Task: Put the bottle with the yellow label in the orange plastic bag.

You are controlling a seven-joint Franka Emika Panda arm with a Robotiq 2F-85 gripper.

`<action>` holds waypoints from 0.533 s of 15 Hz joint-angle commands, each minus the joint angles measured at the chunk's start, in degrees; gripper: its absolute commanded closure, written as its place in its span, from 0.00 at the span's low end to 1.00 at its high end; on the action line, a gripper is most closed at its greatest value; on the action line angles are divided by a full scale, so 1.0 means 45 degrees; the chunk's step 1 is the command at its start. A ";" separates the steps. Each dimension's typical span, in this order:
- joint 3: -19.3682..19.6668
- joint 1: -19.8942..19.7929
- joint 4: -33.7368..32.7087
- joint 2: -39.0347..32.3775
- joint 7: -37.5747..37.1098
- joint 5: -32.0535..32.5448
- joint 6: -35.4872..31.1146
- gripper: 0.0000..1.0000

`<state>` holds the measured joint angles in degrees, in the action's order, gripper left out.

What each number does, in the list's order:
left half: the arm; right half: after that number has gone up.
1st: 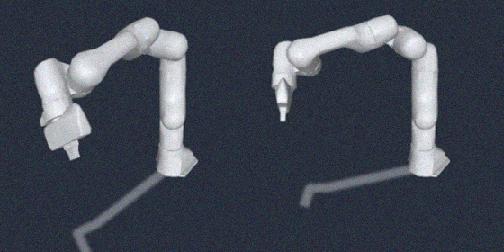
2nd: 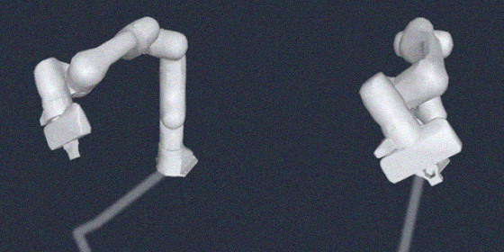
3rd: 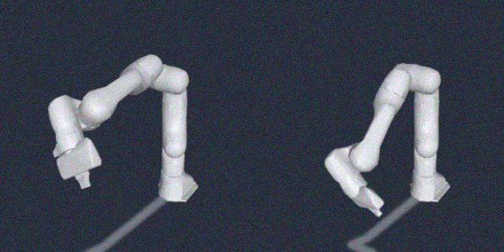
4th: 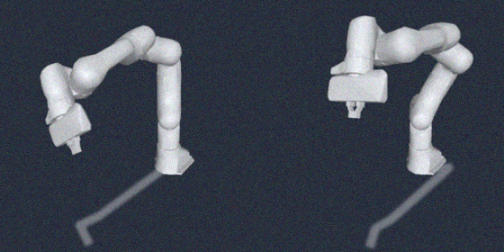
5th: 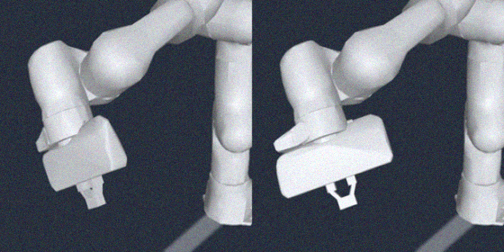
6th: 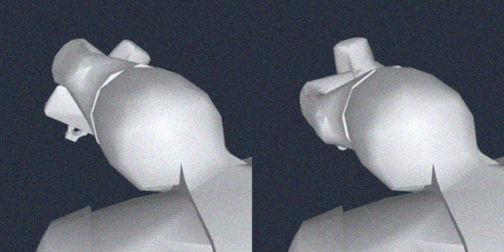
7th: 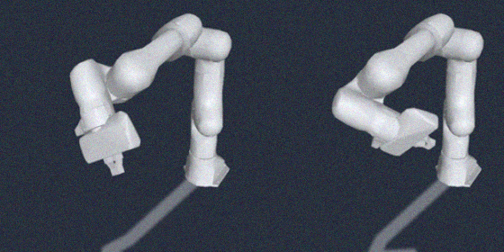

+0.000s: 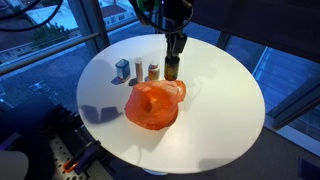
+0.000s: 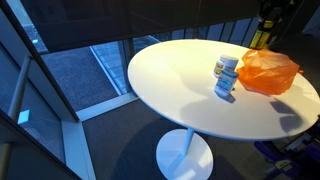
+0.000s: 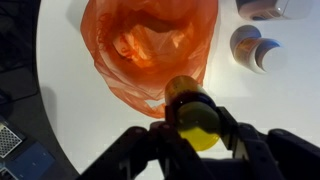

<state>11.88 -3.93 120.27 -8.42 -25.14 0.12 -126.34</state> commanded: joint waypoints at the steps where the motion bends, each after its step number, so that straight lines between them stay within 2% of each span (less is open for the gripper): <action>1: -0.0133 -0.0209 0.0600 0.0420 -0.0088 0.0407 0.0094 0.81; 8: -0.0101 -0.0318 0.0675 -0.0233 -0.0188 0.0398 -0.0055 0.81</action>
<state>11.88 -4.61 123.21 -8.99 -25.18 0.73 -126.34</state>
